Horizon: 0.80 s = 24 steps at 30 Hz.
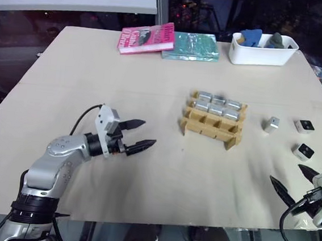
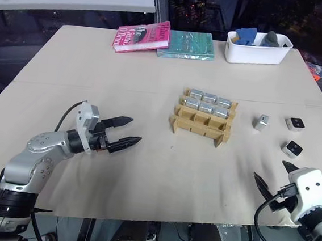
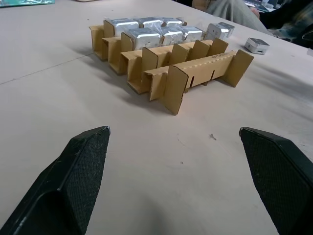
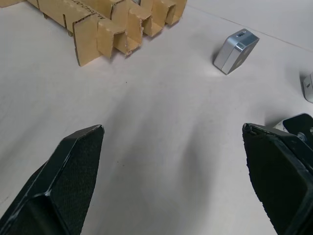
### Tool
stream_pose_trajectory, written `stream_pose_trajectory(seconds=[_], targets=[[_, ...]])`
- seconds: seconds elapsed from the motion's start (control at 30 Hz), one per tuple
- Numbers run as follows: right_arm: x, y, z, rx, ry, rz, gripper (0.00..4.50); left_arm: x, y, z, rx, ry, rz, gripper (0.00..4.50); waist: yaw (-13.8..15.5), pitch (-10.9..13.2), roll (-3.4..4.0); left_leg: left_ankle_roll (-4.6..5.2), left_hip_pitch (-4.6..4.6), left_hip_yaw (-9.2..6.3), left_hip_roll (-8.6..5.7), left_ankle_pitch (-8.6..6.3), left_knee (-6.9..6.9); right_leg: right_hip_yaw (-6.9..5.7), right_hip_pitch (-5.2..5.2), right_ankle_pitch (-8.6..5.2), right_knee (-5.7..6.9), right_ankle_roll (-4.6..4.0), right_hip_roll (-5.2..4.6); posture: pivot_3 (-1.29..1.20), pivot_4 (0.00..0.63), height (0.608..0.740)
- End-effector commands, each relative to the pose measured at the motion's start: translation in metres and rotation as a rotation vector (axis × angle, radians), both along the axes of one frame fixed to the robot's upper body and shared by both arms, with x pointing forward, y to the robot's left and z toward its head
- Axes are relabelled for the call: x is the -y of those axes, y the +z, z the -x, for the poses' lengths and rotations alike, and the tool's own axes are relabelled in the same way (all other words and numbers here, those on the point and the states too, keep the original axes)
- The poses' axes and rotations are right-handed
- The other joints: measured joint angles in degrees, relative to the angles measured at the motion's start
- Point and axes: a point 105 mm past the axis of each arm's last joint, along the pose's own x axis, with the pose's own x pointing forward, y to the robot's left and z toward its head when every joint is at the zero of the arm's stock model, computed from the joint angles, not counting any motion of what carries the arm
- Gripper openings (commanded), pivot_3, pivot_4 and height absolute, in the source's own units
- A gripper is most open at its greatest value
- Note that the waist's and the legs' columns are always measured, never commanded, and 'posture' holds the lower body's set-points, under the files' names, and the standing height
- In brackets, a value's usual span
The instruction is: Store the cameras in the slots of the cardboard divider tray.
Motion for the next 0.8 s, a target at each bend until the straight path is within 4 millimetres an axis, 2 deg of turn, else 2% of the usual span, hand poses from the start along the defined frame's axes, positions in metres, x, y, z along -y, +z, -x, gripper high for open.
stream_pose_trajectory(seconds=[0.03, 0.13, 0.27, 0.5, 0.57, 0.8], targets=[[0.004, 0.010, -0.007, 0.063, -0.043, 0.024, 4.50, 0.006, 0.023, 0.002, 0.075, -0.040, 0.030, 4.42, 0.0, 0.0, 0.00, 0.00, 0.00, 0.00, 0.00, 0.00, 0.00, 0.00, 0.00, 0.00, 0.00, 0.00, 0.00, 0.00, 0.150, 0.740], [0.008, 0.013, -0.027, 0.076, -0.142, 0.006, 4.50, 0.016, 0.043, 0.009, 0.121, -0.139, 0.092, 4.42, -0.2, 0.0, -0.02, 0.00, -0.02, -0.01, 0.01, 0.00, 0.00, -0.01, -0.01, 0.00, 0.00, 0.00, -0.01, 0.00, 0.150, 0.740], [0.008, 0.019, -0.055, 0.079, -0.200, -0.030, 4.50, 0.029, 0.050, 0.020, 0.152, -0.244, 0.081, 4.42, -0.2, 0.0, 0.04, -0.17, -0.08, 0.05, 0.00, 0.10, 0.01, 0.03, -0.13, 0.01, 0.01, -0.03, -0.06, 0.00, 0.150, 0.740], [0.011, 0.029, -0.123, 0.082, -0.378, -0.093, 4.50, 0.053, 0.070, 0.029, 0.215, -0.348, 0.085, 4.42, -0.1, 0.0, 0.06, -0.24, -0.46, 0.05, -0.04, 0.15, 0.05, 0.04, -0.50, 0.03, 0.08, -0.02, 0.05, 0.00, 0.150, 0.740], [0.006, 0.032, -0.139, 0.073, -0.405, -0.121, 4.50, 0.057, 0.077, 0.030, 0.233, -0.359, 0.083, 4.42, 0.0, 0.0, 0.07, -0.24, -0.56, 0.00, -0.05, 0.16, 0.05, -0.01, -0.54, 0.03, 0.06, -0.02, 0.11, 0.00, 0.150, 0.740], [0.002, 0.031, -0.160, 0.043, -0.442, -0.124, 4.50, 0.057, 0.082, 0.037, 0.238, -0.343, 0.074, 4.42, -0.2, 0.0, 0.08, -0.22, -1.03, 0.04, -0.05, 0.14, -0.01, 0.04, -0.93, 0.04, -0.08, 0.01, 0.29, 0.00, 0.150, 0.740]])
